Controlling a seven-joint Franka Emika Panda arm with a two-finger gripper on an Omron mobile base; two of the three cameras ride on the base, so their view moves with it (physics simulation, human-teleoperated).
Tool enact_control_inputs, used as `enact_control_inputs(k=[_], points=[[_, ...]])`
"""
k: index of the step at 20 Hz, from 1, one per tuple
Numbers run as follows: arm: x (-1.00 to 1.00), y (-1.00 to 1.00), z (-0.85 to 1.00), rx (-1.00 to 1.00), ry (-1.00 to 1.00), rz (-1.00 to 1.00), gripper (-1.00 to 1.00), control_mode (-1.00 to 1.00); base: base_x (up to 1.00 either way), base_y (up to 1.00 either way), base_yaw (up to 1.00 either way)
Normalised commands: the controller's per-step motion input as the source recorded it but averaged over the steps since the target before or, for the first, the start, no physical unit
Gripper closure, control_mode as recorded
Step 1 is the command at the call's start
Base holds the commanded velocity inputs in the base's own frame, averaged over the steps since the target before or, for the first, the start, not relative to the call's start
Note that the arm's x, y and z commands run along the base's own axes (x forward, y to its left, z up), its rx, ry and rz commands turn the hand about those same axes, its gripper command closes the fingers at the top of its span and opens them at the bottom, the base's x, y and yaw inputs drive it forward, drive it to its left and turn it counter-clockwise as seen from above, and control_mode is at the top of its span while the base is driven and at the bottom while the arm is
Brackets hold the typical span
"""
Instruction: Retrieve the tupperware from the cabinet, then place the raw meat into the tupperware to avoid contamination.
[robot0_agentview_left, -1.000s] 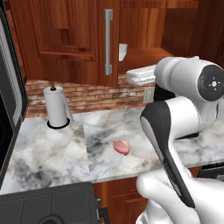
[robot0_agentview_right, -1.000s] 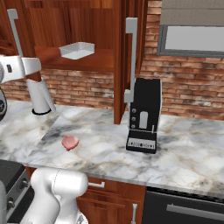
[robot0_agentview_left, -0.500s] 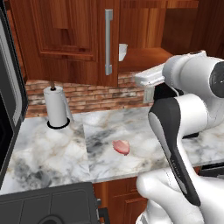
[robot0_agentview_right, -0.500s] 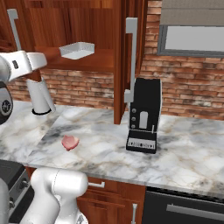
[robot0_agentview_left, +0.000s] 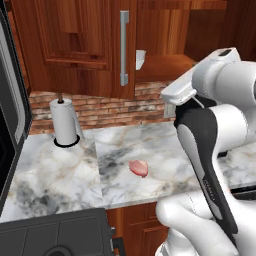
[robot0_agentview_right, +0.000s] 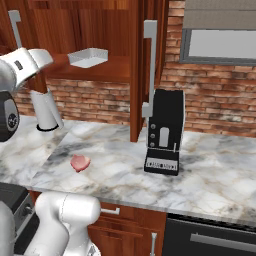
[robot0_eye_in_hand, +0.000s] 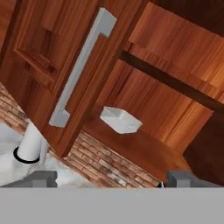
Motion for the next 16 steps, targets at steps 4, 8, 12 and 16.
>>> enact_control_inputs(k=[4, 8, 12, 16], points=[[-0.01, -0.02, 0.03, -0.2, -0.11, 0.16, -1.0, -1.0, 0.0, 0.0, 0.0], [0.0, -0.02, 0.0, -0.18, -0.16, 0.18, -1.0, -1.0, 0.0, 0.0, 0.0], [0.0, 0.0, 0.0, -0.16, -0.18, 0.19, -1.0, -1.0, 0.0, 0.0, 0.0], [0.0, 0.01, 0.0, -0.19, -0.14, 0.16, -1.0, -1.0, 0.0, 0.0, 0.0]])
